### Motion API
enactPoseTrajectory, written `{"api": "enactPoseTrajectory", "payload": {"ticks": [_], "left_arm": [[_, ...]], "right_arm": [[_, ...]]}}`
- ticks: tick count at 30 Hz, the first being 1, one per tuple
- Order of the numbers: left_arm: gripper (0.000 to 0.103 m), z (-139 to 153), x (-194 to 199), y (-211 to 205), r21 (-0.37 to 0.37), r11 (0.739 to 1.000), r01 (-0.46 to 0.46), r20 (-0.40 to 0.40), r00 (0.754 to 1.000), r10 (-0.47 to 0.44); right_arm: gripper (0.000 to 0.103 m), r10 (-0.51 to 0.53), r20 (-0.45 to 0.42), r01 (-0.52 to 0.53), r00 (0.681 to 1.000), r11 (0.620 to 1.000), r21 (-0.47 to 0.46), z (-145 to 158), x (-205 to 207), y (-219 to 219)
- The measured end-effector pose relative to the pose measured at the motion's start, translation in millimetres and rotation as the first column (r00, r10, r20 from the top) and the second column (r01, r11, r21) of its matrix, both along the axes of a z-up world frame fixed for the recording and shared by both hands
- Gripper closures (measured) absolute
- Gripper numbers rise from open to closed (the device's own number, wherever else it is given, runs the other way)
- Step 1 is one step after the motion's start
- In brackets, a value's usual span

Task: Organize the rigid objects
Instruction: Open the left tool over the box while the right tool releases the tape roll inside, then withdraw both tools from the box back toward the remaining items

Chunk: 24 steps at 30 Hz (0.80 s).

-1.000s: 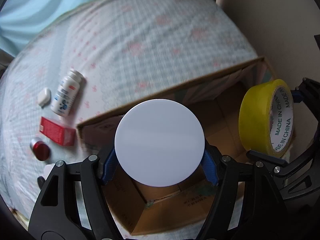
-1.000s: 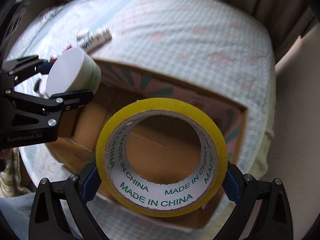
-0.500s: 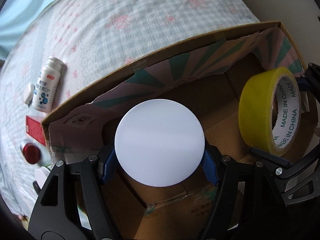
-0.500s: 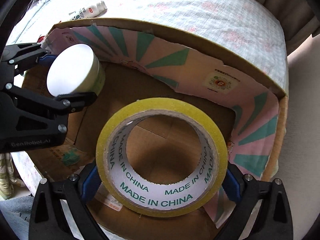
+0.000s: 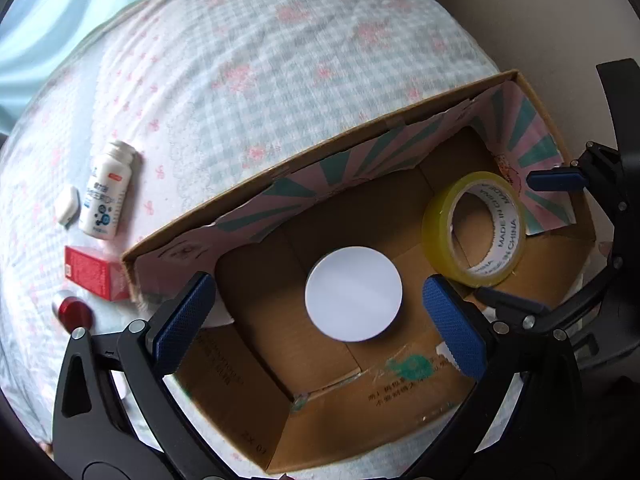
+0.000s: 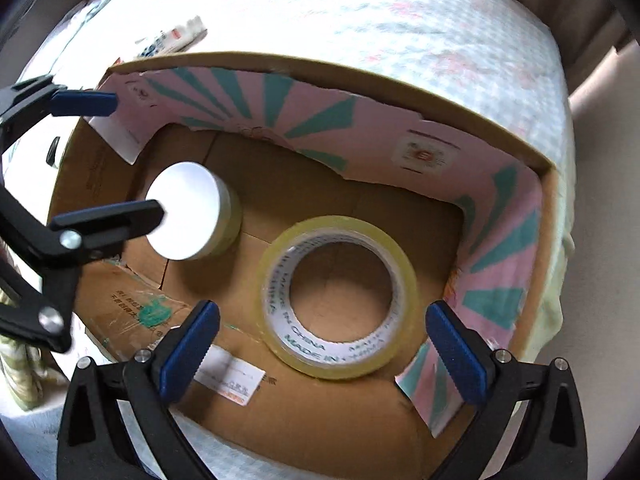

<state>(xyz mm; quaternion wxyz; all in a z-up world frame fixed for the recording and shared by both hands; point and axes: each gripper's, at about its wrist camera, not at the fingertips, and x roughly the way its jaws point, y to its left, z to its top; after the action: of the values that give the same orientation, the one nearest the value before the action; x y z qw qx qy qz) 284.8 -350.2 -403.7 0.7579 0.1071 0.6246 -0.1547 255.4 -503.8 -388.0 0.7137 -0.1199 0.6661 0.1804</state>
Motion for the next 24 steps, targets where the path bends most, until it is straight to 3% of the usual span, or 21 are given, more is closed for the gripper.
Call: {"api": "enactPoseTrajectory", "payload": {"ticks": [12,24], "left_arm": [[0.0,54.3,-19.3,7.1,-0.02,1.0,-0.021,0.059,0.998,0.022],[0.0,151.7,-65.4,64.4,-0.054,0.993,-0.102,0.191,0.975,0.111]], "right_arm": [[0.0,-0.024,0.066,0.024,0.998,1.0,-0.004,54.9,-4.4,-1.0],[0.0,-0.036,0.193,0.038,0.981,0.999,-0.008,130.7,-35.8,33.5]]}}
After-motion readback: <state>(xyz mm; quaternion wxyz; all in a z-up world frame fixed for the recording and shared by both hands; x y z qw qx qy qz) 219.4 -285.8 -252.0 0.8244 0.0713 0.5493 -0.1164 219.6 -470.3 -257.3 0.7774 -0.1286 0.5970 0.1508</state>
